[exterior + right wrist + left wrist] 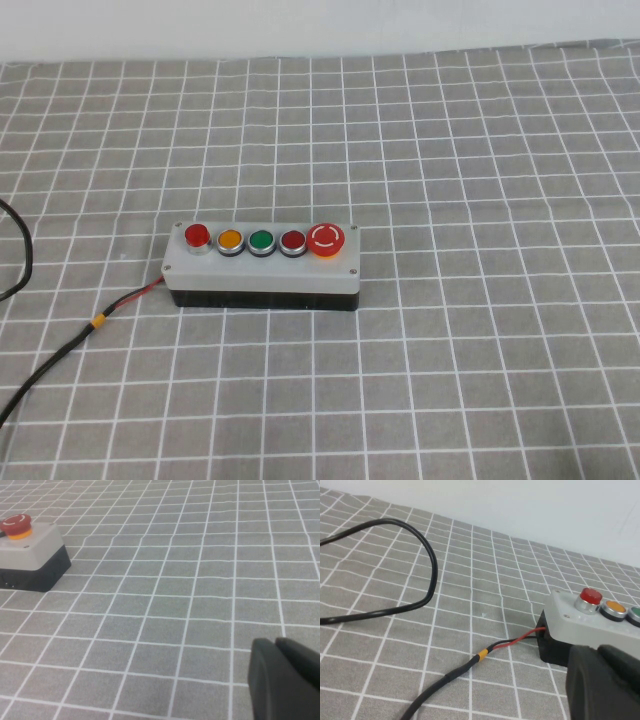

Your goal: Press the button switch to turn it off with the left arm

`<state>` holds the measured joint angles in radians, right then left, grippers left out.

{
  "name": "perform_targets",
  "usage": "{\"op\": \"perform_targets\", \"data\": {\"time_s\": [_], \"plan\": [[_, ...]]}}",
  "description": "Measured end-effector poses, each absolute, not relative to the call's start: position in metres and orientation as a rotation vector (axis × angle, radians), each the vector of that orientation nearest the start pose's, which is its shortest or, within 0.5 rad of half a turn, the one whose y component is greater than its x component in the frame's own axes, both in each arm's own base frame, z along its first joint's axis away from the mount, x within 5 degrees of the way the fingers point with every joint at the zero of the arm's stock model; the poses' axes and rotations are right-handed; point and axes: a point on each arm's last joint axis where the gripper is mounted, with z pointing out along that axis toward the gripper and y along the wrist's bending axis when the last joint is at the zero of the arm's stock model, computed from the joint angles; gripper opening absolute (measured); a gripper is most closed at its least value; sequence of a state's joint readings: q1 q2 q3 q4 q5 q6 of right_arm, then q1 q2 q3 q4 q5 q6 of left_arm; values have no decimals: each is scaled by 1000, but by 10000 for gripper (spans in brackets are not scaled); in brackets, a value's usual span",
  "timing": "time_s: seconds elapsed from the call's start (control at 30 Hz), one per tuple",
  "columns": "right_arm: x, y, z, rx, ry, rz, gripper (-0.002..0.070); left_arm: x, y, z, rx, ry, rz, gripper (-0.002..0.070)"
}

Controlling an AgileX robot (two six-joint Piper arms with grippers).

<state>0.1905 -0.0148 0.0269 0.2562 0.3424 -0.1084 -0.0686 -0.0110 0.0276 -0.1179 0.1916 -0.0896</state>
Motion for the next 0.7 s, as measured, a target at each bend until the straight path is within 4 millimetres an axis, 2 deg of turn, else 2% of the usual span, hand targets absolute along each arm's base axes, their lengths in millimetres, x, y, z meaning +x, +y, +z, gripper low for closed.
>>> {"op": "perform_targets", "data": {"time_s": [0.17,0.4,0.7], "plan": [[51,18,175,-113,1834,306,-16,56,-6,185,-78,1716,-197,-3],[51,18,175,-113,1834,306,-16,53,0,171,40,1876,-14,-3],[51,18,175,-113,1834,306,-16,52,1,170,52,1881,11,-3]]}}
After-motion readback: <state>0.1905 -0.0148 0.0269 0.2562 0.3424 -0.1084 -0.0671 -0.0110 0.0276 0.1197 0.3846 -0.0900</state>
